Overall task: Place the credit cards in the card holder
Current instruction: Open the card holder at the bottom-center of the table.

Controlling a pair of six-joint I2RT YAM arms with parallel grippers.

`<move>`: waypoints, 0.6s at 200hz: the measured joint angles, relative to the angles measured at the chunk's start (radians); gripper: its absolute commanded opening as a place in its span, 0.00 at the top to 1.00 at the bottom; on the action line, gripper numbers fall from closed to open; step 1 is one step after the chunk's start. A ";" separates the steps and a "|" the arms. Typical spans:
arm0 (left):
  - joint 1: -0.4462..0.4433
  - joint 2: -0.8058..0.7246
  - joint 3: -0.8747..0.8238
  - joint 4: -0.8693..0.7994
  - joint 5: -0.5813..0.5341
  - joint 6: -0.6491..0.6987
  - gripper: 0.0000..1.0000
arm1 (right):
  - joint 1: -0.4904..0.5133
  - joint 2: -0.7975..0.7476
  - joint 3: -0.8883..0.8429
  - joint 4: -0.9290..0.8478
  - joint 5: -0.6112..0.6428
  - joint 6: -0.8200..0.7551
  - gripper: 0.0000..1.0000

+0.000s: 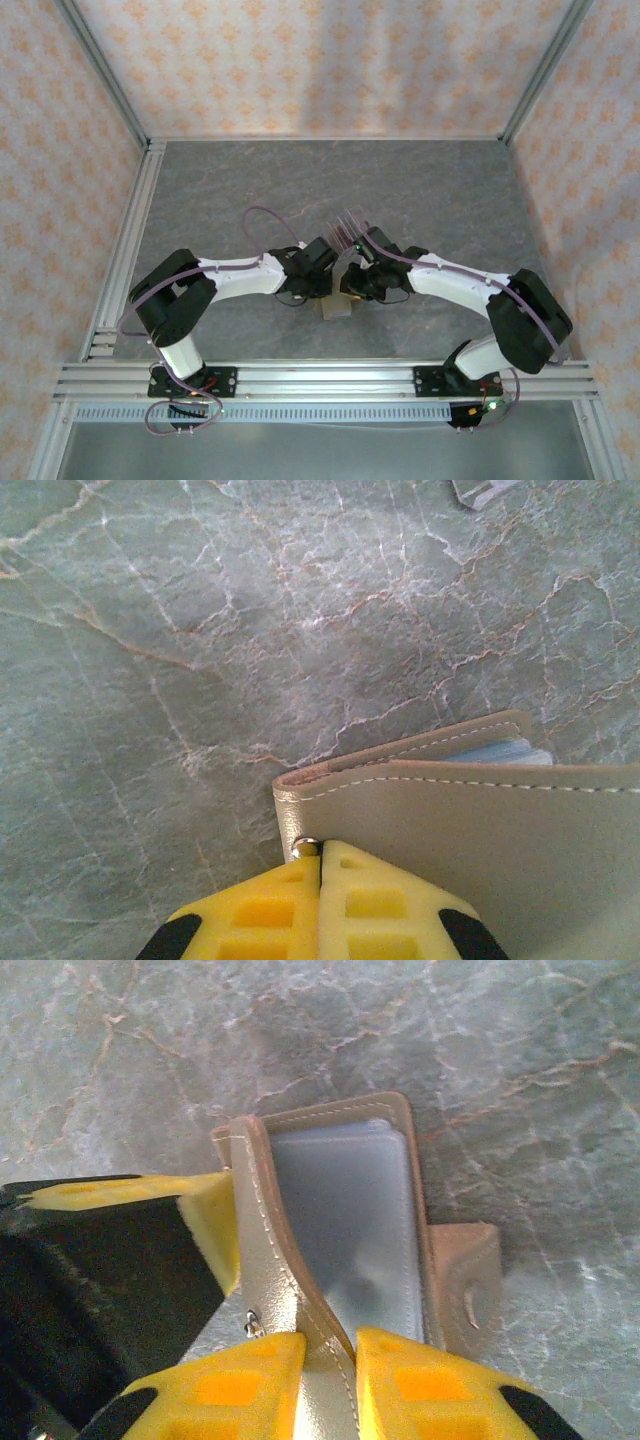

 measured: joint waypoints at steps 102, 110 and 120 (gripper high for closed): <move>0.000 -0.005 -0.012 0.016 0.001 -0.008 0.96 | 0.003 0.008 -0.019 0.103 -0.037 0.055 0.74; 0.000 -0.005 -0.012 0.016 0.001 -0.008 0.96 | 0.006 0.008 -0.022 0.111 -0.037 0.057 0.79; 0.000 -0.005 -0.012 0.016 0.001 -0.008 0.96 | 0.010 0.008 -0.023 0.123 -0.037 0.064 0.87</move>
